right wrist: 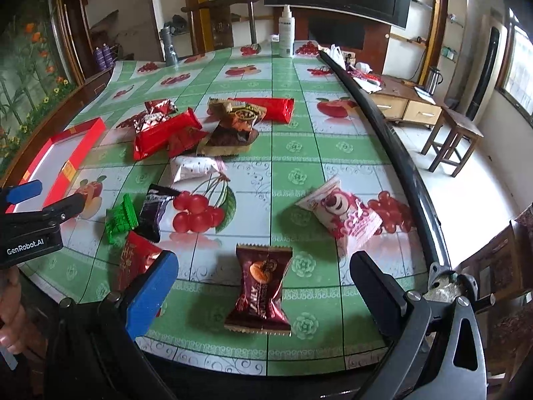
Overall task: Organize snacks
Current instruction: 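Grasp the green packet with the left tool while the right tool grasps the brown chocolate packet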
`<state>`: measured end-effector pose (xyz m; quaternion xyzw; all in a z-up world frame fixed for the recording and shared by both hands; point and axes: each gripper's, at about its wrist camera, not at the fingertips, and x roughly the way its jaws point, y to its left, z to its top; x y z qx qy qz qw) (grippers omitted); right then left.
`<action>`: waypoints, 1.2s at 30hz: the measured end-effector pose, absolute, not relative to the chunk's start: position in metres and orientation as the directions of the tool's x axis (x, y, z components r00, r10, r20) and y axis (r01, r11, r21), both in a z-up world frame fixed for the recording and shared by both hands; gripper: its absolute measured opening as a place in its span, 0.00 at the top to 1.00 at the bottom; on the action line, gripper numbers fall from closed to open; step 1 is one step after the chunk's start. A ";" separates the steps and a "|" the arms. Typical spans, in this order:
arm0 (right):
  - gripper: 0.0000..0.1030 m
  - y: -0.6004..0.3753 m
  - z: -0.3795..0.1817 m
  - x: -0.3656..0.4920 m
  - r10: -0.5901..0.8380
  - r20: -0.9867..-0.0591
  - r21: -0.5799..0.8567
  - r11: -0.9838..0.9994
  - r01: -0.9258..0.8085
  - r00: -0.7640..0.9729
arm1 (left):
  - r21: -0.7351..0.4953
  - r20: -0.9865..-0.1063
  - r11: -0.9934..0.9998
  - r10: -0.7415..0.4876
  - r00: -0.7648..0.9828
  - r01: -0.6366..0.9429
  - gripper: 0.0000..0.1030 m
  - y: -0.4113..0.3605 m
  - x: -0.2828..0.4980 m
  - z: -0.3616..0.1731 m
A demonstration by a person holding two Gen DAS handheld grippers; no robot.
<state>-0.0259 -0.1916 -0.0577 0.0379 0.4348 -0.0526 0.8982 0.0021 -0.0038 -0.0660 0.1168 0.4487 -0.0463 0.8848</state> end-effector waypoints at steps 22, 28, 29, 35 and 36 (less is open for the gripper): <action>0.00 -0.193 -0.069 -0.031 -0.024 -0.834 0.047 0.992 0.114 0.552 | 0.143 -0.862 0.882 -0.112 0.494 0.450 0.07 -0.020 0.009 -0.091; 0.00 -0.193 -0.075 -0.029 -0.003 -0.844 0.066 0.992 0.109 0.537 | 0.147 -0.878 0.848 -0.125 0.462 0.510 0.07 -0.029 0.018 -0.101; 0.01 -0.192 -0.076 -0.029 -0.008 -0.845 0.059 0.992 0.107 0.535 | 0.150 -0.879 0.840 -0.128 0.459 0.521 0.07 -0.031 0.019 -0.102; 0.14 -0.193 -0.078 -0.028 -0.022 -0.848 0.042 0.993 0.109 0.529 | 0.139 -0.897 0.815 -0.137 0.420 0.562 0.07 -0.041 0.036 -0.115; 0.15 -0.193 -0.079 -0.027 -0.011 -0.851 0.053 0.993 0.107 0.525 | 0.123 -0.900 0.814 -0.148 0.409 0.567 0.07 -0.041 0.038 -0.117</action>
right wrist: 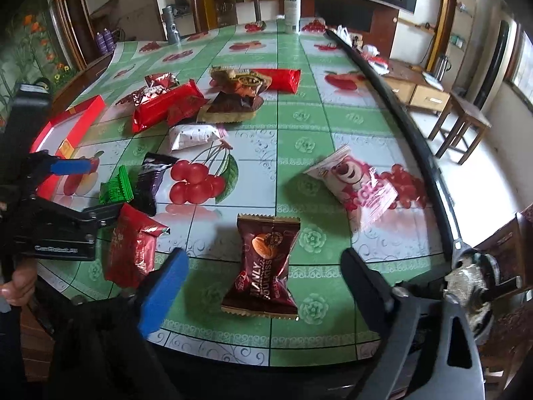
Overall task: Organize snacks
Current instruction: 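Grasp the green packet with the left tool while the right tool grasps the brown chocolate packet, then carry both packets into the red-rimmed box and open both tools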
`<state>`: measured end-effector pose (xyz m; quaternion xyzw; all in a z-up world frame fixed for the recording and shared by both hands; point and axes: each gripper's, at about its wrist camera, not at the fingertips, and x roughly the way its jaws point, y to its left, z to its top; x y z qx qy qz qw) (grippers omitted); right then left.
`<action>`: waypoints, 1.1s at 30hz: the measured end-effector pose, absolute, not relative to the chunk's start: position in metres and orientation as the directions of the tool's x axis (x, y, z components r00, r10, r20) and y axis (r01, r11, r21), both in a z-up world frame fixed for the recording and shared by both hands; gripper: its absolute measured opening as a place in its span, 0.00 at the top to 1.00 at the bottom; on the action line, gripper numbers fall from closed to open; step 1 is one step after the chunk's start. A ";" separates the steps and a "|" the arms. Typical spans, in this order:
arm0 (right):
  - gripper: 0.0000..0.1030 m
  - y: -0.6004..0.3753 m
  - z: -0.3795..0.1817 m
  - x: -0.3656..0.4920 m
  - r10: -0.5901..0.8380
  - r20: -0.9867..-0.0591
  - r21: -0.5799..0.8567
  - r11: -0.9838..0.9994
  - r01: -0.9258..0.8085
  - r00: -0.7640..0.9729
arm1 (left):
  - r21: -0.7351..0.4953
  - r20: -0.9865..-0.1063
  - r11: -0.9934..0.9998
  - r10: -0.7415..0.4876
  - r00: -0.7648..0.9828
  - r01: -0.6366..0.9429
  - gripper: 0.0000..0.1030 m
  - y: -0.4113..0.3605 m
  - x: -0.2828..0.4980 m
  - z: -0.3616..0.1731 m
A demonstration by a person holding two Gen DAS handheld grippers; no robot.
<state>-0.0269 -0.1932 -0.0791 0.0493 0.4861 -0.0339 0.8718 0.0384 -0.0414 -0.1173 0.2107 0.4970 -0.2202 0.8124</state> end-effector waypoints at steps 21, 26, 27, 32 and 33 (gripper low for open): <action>0.71 -0.192 -0.081 -0.027 0.029 -0.824 0.069 0.996 0.049 0.565 | 0.041 -0.873 0.855 -0.221 0.435 0.518 0.65 -0.016 0.023 -0.102; 0.71 -0.179 -0.062 -0.022 0.075 -0.792 0.093 0.996 -0.002 0.606 | 0.028 -0.855 0.897 -0.207 0.475 0.441 0.65 0.004 0.027 -0.084; 0.71 -0.176 -0.061 -0.019 0.081 -0.790 0.093 0.996 -0.012 0.608 | 0.025 -0.851 0.906 -0.203 0.484 0.424 0.65 0.008 0.028 -0.080; 0.71 -0.150 -0.053 -0.002 0.098 -0.781 0.065 0.995 -0.077 0.616 | 0.047 -0.827 0.938 -0.156 0.540 0.343 0.65 0.028 0.030 -0.064; 0.71 -0.146 -0.053 0.000 0.095 -0.780 0.053 0.995 -0.086 0.618 | 0.050 -0.824 0.942 -0.148 0.546 0.332 0.65 0.032 0.030 -0.061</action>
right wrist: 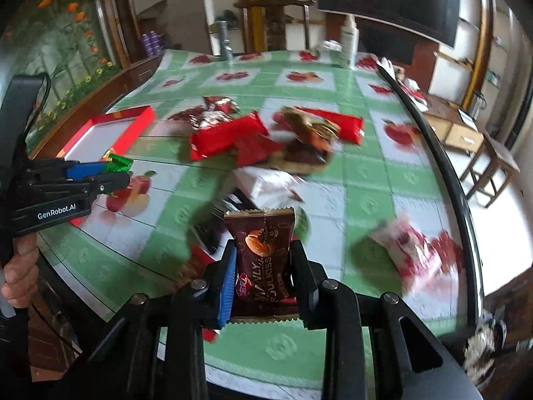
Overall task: Organize snacks
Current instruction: 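Carry both packets into the red-rimmed box and open both tools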
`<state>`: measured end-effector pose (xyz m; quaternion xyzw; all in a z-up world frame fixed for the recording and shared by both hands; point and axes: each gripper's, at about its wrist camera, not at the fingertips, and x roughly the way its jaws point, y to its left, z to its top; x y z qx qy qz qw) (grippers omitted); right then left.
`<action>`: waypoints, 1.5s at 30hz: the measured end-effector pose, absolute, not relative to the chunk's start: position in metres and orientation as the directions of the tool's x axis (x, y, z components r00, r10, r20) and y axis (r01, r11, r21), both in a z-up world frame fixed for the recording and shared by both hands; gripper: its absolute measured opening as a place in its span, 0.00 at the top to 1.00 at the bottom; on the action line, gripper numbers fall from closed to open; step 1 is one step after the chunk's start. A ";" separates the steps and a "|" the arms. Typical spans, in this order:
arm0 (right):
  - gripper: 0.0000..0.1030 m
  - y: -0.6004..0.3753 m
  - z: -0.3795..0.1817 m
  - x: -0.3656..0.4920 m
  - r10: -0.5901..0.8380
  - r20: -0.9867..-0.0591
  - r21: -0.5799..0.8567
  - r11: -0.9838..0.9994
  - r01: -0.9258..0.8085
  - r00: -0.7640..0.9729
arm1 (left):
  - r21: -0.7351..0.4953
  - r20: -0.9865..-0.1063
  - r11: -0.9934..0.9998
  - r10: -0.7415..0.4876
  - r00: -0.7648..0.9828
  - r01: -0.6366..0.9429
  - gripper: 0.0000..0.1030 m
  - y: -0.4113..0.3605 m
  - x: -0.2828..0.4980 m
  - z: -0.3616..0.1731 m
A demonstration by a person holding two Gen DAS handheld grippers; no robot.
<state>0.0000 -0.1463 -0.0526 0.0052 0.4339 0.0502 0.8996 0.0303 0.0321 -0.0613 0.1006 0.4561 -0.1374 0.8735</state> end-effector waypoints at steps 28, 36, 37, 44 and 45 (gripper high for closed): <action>0.71 -0.036 -0.026 0.045 0.144 -0.734 -0.067 0.957 -0.281 0.664 | 0.085 -0.792 0.994 0.025 0.609 0.069 0.64 0.146 0.028 -0.042; 0.71 -0.010 -0.023 0.053 0.204 -0.734 -0.044 0.937 -0.346 0.648 | 0.087 -0.787 0.996 0.062 0.614 0.010 0.64 0.169 0.032 -0.043; 0.71 -0.007 -0.023 0.055 0.232 -0.734 -0.021 0.932 -0.362 0.638 | 0.090 -0.785 0.996 0.074 0.615 -0.004 0.64 0.173 0.032 -0.043; 0.71 0.027 -0.026 0.062 0.387 -0.731 0.098 0.875 -0.474 0.562 | 0.089 -0.788 0.994 0.109 0.607 -0.063 0.64 0.198 0.033 -0.047; 0.71 0.031 -0.026 0.062 0.398 -0.731 0.105 0.869 -0.484 0.555 | 0.089 -0.788 0.994 0.112 0.605 -0.068 0.64 0.201 0.033 -0.048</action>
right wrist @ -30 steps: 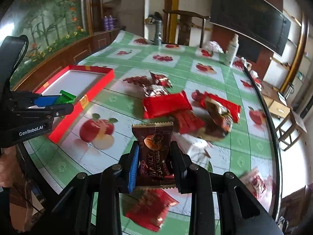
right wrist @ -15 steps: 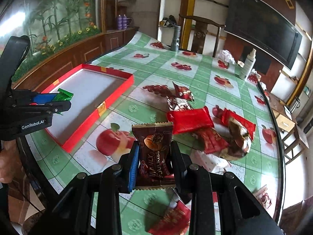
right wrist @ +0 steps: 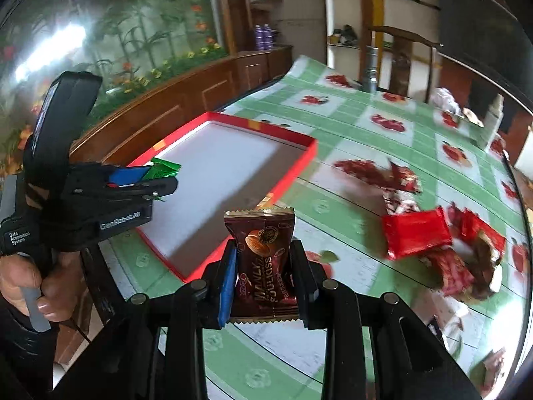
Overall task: Organize snacks
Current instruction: 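Carry both packets into the red-rimmed box and open both tools, then move both tools back over the scattered snacks on the table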
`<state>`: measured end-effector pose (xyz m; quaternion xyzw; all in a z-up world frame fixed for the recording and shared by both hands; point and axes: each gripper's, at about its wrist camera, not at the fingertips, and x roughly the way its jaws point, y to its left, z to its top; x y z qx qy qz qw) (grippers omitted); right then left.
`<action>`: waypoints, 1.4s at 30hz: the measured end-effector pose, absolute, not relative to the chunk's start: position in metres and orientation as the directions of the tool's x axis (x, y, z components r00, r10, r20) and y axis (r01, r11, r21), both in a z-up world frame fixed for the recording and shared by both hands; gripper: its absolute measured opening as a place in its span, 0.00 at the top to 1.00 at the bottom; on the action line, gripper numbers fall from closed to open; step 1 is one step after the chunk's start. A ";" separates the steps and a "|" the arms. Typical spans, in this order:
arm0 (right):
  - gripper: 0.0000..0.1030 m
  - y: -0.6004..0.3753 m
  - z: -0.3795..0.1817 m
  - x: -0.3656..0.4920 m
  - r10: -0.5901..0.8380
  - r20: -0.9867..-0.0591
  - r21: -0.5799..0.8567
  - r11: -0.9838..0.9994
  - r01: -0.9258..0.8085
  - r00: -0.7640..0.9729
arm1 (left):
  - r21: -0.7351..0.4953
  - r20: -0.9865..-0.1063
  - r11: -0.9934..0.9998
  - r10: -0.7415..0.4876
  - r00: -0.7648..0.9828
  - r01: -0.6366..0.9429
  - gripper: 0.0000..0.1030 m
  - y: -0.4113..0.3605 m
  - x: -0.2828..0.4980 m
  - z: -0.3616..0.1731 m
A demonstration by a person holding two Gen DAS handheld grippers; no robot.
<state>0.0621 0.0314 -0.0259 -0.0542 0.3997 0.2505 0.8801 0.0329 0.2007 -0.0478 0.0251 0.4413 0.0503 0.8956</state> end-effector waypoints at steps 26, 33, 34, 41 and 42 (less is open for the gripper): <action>0.69 0.131 -0.067 0.102 0.483 -0.786 0.196 0.787 -0.586 0.386 | 0.151 -0.824 0.965 0.243 0.513 -0.214 0.63 0.268 0.061 -0.094; 0.58 0.122 -0.066 0.103 0.460 -0.788 0.187 0.812 -0.553 0.409 | 0.175 -0.817 0.957 0.273 0.507 -0.234 0.34 0.270 0.059 -0.094; 0.52 0.118 -0.061 0.101 0.465 -0.779 0.190 0.814 -0.549 0.421 | 0.175 -0.811 0.955 0.277 0.515 -0.239 0.34 0.270 0.057 -0.091; 0.39 0.064 -0.022 0.075 0.480 -0.701 0.189 0.838 -0.512 0.528 | 0.201 -0.756 0.950 0.305 0.579 -0.238 0.26 0.251 0.042 -0.060; 0.39 0.058 -0.020 0.075 0.473 -0.697 0.189 0.846 -0.499 0.538 | 0.201 -0.749 0.952 0.302 0.589 -0.232 0.24 0.247 0.041 -0.056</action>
